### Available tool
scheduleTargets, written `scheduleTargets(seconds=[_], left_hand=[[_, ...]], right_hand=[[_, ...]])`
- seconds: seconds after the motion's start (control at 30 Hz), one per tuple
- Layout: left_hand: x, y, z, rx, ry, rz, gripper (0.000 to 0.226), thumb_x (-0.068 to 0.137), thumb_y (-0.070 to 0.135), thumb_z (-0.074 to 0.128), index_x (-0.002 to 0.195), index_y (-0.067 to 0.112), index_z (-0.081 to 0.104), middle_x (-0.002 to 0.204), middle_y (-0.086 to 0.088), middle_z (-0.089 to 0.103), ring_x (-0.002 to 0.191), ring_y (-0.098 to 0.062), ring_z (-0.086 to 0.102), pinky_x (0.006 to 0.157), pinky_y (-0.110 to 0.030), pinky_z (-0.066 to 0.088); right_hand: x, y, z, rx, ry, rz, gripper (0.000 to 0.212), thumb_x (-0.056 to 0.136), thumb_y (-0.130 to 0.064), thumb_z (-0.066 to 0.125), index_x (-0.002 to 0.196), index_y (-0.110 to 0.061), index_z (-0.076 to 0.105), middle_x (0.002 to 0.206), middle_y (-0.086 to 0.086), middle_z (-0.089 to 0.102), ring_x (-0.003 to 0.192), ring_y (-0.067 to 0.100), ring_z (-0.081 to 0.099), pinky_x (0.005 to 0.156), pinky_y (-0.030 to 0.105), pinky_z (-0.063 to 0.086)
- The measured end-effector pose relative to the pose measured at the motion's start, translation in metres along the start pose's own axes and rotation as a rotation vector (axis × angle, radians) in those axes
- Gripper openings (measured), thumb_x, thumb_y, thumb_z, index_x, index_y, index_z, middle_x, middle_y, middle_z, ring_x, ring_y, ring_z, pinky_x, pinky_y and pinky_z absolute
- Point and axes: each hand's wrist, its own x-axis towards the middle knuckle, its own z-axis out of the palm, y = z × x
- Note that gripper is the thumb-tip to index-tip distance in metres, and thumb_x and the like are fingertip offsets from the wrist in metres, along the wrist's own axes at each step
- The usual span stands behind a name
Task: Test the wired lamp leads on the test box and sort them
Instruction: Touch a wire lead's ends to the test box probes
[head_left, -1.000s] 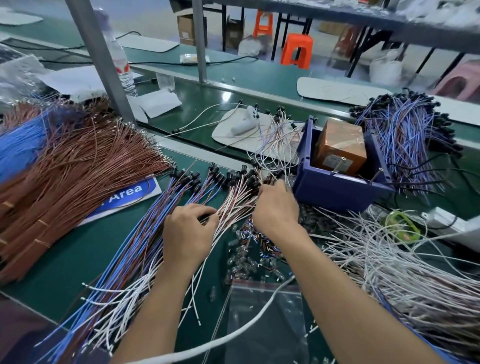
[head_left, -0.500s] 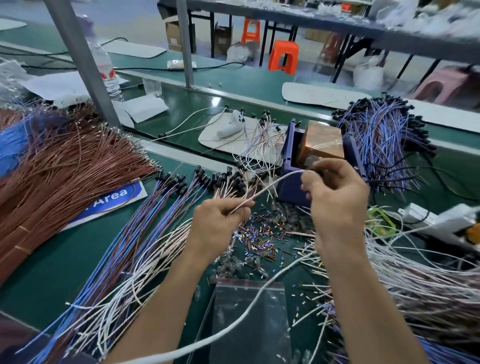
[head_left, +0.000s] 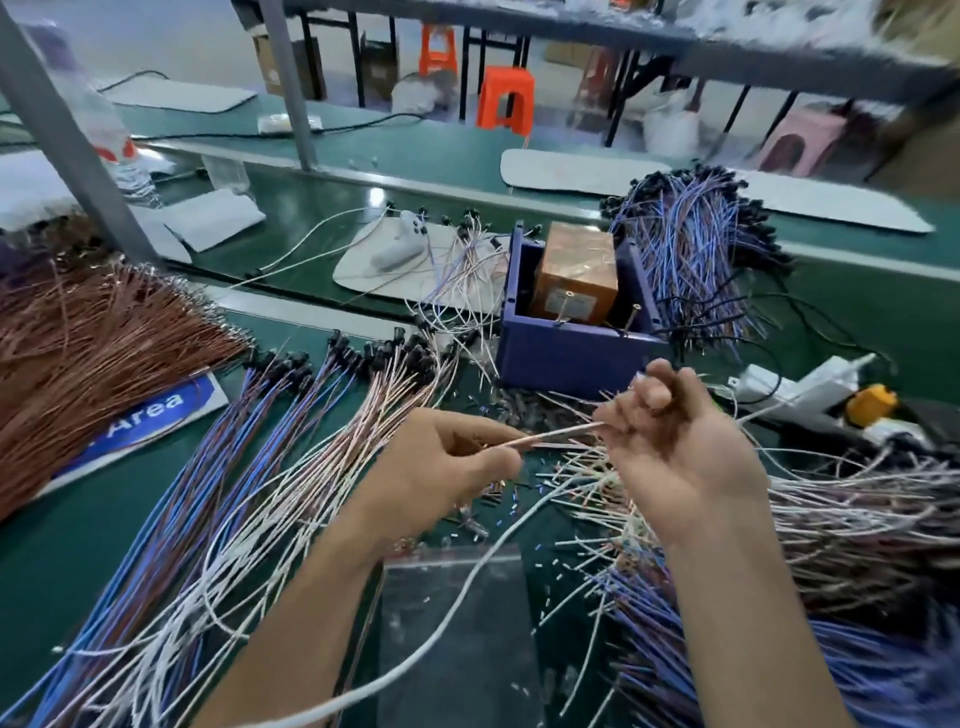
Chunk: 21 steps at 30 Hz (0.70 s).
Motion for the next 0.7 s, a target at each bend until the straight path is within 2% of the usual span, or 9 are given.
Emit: scheduleTargets(seconds=[0.1,0.17,0.3,0.37,0.43,0.5,0.57,0.63,0.7], left_hand=[[0.001,0.004,-0.006,0.002,0.03,-0.015,0.01,0.091,0.022,0.075,0.092,0.029,0.083,0.061,-0.005,0.069,0.049,-0.009,0.056,0.048,-0.016,0.043],[0.004,0.006,-0.007,0.088,0.043,-0.036,0.013,0.09,0.019,0.077,0.085,0.029,0.083,0.059,-0.004,0.07,0.049,-0.008,0.057,0.048,-0.019,0.045],[0.006,0.007,-0.009,0.202,0.038,-0.047,0.011,0.087,0.025,0.081,0.081,0.034,0.083,0.065,-0.002,0.074,0.051,-0.008,0.058,0.047,-0.021,0.046],[0.004,0.004,-0.015,0.22,0.072,-0.059,0.016,0.085,0.022,0.083,0.08,0.037,0.083,0.068,-0.001,0.076,0.054,-0.009,0.062,0.051,-0.022,0.05],[0.0,-0.001,-0.025,0.208,0.136,-0.083,0.018,0.082,0.018,0.084,0.081,0.036,0.083,0.069,-0.002,0.076,0.058,-0.01,0.067,0.056,-0.019,0.054],[-0.005,-0.007,-0.037,0.125,0.239,-0.121,0.013,0.079,0.016,0.084,0.08,0.028,0.084,0.069,-0.006,0.076,0.057,-0.013,0.065,0.055,-0.017,0.053],[-0.006,-0.014,-0.044,-0.057,0.377,-0.162,0.005,0.078,0.011,0.081,0.075,0.014,0.082,0.064,-0.008,0.073,0.053,-0.011,0.061,0.05,-0.015,0.05],[-0.005,-0.02,-0.046,-0.186,0.499,-0.18,0.008,0.084,0.003,0.076,0.077,0.007,0.078,0.058,-0.003,0.07,0.047,-0.007,0.059,0.049,-0.013,0.05],[-0.003,-0.022,-0.042,-0.225,0.539,-0.18,0.002,0.085,0.004,0.075,0.083,0.003,0.075,0.058,-0.001,0.071,0.046,-0.006,0.062,0.051,-0.012,0.051]], right_hand=[[-0.003,-0.02,-0.014,0.023,0.006,-0.032,0.03,0.098,-0.027,0.051,0.075,-0.014,0.065,0.057,-0.003,0.035,0.049,0.015,0.029,0.053,0.028,0.041],[-0.006,-0.025,-0.022,0.065,-0.027,-0.046,0.019,0.088,-0.021,0.057,0.072,-0.013,0.063,0.055,-0.003,0.03,0.048,0.014,0.024,0.047,0.027,0.037],[-0.01,-0.029,-0.035,0.106,-0.032,-0.069,0.023,0.091,-0.019,0.054,0.069,-0.013,0.06,0.05,-0.005,0.025,0.047,0.013,0.02,0.047,0.027,0.028],[-0.009,-0.033,-0.042,0.192,0.029,-0.083,0.03,0.096,-0.014,0.048,0.067,-0.013,0.056,0.05,-0.005,0.023,0.046,0.013,0.018,0.045,0.027,0.026],[-0.008,-0.04,-0.05,0.282,0.092,-0.111,0.028,0.092,-0.008,0.046,0.066,-0.013,0.052,0.051,-0.005,0.023,0.044,0.013,0.018,0.042,0.026,0.027],[-0.009,-0.047,-0.058,0.335,0.147,-0.152,0.022,0.087,-0.004,0.047,0.066,-0.012,0.051,0.052,-0.005,0.023,0.044,0.013,0.019,0.041,0.025,0.028],[-0.01,-0.051,-0.065,0.366,0.188,-0.18,0.021,0.086,-0.003,0.046,0.068,-0.012,0.051,0.054,-0.005,0.022,0.045,0.013,0.019,0.042,0.025,0.028],[-0.009,-0.054,-0.071,0.405,0.23,-0.183,0.032,0.097,-0.001,0.037,0.071,-0.012,0.05,0.056,-0.005,0.023,0.046,0.013,0.019,0.046,0.025,0.026],[-0.008,-0.054,-0.073,0.417,0.266,-0.191,0.038,0.104,-0.003,0.03,0.073,-0.012,0.05,0.056,-0.005,0.024,0.046,0.013,0.02,0.047,0.024,0.026]])
